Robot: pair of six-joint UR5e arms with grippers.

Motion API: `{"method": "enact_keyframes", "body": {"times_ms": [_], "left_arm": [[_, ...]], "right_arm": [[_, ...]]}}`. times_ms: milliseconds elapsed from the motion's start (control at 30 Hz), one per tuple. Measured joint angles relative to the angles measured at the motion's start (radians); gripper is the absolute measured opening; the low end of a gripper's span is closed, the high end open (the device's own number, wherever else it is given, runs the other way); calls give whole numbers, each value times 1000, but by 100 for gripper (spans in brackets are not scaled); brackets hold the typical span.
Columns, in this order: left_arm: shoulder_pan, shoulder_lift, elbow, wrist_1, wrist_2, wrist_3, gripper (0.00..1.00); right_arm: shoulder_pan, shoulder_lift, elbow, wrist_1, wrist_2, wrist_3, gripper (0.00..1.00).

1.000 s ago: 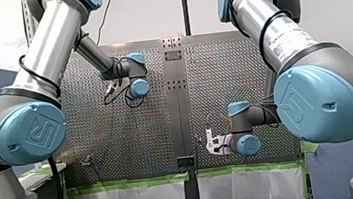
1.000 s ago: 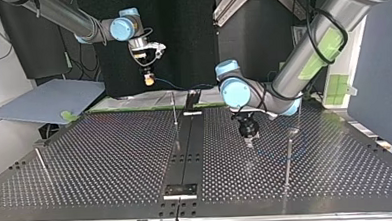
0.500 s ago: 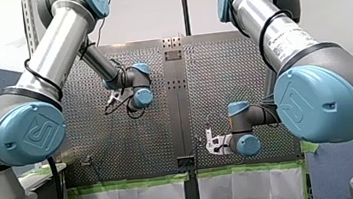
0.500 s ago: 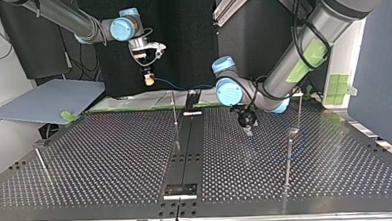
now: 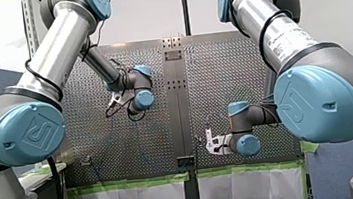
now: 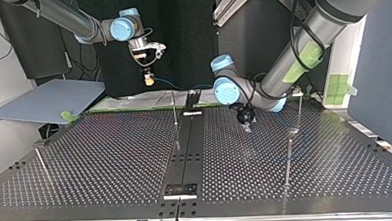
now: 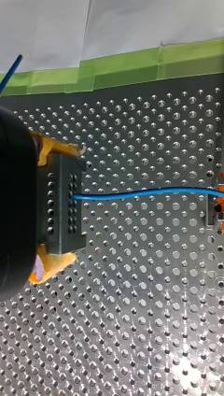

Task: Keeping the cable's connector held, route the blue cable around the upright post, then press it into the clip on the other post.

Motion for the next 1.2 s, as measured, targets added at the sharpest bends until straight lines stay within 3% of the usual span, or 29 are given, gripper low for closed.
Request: {"method": "enact_keyframes", "body": {"times_ms": [733,1200], "left_arm": [[5,-166,0,28,1,-6,100],[5,-221,0,11,-5,-13,100]], "right_arm": [[0,0,-1,1,0,-2,0],[0,0,-1,-3,0,0,0]]}}
